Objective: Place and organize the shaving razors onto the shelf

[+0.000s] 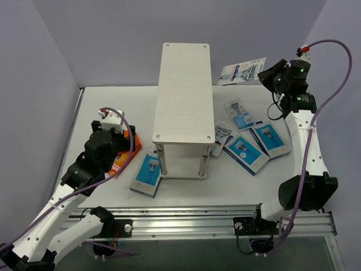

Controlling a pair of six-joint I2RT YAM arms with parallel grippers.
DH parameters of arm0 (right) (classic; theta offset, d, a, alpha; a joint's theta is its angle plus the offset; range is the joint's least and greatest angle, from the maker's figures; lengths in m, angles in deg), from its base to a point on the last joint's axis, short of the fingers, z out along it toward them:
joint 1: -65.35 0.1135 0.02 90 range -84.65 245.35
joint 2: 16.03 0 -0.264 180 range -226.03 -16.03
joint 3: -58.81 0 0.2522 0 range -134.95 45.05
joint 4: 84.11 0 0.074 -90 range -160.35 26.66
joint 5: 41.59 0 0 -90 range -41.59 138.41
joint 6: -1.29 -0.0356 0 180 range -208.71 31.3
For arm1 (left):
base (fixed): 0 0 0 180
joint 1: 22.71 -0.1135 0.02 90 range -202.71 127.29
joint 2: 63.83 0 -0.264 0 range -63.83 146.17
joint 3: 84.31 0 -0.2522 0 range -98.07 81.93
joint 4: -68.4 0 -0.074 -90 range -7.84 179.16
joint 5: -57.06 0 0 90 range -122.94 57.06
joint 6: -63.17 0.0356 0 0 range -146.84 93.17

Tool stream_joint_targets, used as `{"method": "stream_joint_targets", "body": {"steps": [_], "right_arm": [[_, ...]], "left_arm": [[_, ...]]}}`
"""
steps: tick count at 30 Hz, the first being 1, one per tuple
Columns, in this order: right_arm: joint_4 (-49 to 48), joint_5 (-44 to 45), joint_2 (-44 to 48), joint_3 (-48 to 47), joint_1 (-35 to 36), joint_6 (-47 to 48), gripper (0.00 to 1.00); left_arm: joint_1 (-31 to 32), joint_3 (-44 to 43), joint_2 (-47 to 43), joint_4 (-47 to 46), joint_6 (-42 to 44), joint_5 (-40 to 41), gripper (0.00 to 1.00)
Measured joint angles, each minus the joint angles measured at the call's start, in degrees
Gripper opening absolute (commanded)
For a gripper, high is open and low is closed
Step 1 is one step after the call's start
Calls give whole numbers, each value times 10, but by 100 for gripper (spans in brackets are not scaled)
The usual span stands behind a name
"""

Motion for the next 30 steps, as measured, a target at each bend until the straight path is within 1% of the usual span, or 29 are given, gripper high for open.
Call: {"method": "stream_joint_targets", "body": {"steps": [3,6,11,16,20,25,27,30], "right_arm": [[23,5,37,-5,0,12,0],[42,10,64,-19,0,21,0],[58,5,109,-28,0,27,0],[59,-25,138,-38,0,27,0],[59,-44,154,-54,0,24,0],[32,-93,179,-54,0,3,0],[4,-124,193,-37,0,-13,0],[-38,-173,214,-2,0,-37,0]], "left_arm": [[0,-21,1,11,6,21,94],[0,-64,1,25,7,27,94],[0,-165,5,33,4,-6,94],[0,-261,31,33,0,-75,94],[0,-313,62,32,-19,-141,94],[0,-328,94,16,-34,-247,94],[0,-329,108,13,-36,-289,94],[0,-332,134,12,-50,-330,94]]}}
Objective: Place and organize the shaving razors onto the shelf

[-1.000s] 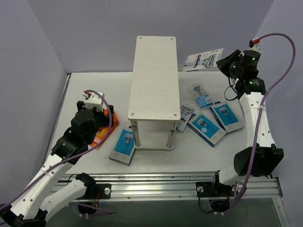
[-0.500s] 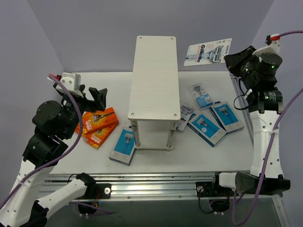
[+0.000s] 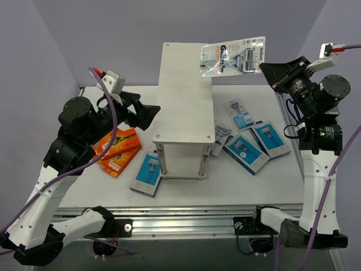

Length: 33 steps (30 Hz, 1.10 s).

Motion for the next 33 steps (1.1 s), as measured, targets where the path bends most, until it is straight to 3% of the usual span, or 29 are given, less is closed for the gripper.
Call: {"method": "stream_joint_targets", "body": {"steps": [7,10,16,26,33], "right_arm": [[-96,-93,34,91,0,-45,0],[-147,-124,51,140,0,-70,0],[-221,-161,72,193,11,-109,0],[-248,-160,72,206,127,-100,0],[-260,-135,53,216,187,-88,0]], "left_arm": [[-22,-14,37,-2,-119,-45,95],[-89,-9,43,-40,-216,-111,97],[-228,72,62,-238,-433,-254,100],[-236,84,114,-380,-568,-348,100],[-232,85,119,-426,-593,-372,88]]}}
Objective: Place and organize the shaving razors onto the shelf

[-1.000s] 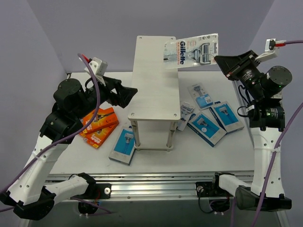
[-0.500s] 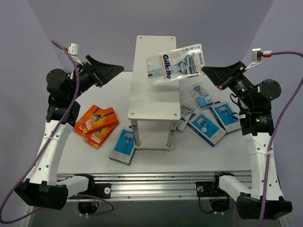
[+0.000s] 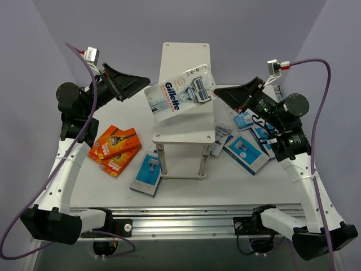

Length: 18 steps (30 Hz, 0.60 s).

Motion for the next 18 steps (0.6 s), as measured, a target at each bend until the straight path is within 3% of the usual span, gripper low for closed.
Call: {"method": "stream_joint_targets", "body": {"steps": [6,10,13,18], "right_arm": [[0,28,-18,0,29,16,0],[0,43,-19,0,35,26,0],[0,52,-19,0,36,31,0],[0,61,-23,0,37,32,0]], "left_arm": [[4,31,-5,-2,7,-20,82],[5,47,-21,49,41,-24,82],[5,50,-45,87,70,-25,65],[5,54,-79,102,98,-27,47]]}}
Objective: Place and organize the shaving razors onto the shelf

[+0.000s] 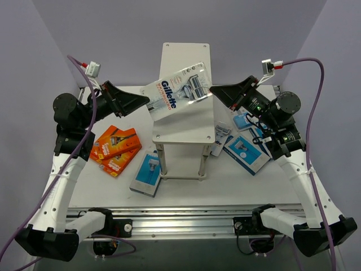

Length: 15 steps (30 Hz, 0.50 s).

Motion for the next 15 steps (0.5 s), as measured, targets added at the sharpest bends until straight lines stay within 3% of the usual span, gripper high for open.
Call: {"method": "stream_joint_targets", "body": {"steps": [3,7,11,14,15], "right_arm": [[-1,8,0,0,2,0,0],[-4,17,0,0,2,0,0],[-4,21,0,0,2,3,0],[-1,21,-2,0,4,9,0],[1,22,-3,0,5,11,6]], "left_arm": [[0,0,-2,-1,8,0,29],[-2,0,10,-1,13,0,22],[-2,0,21,3,19,0,3],[-2,-1,22,18,43,5,2],[-2,-4,22,29,54,8,2]]}}
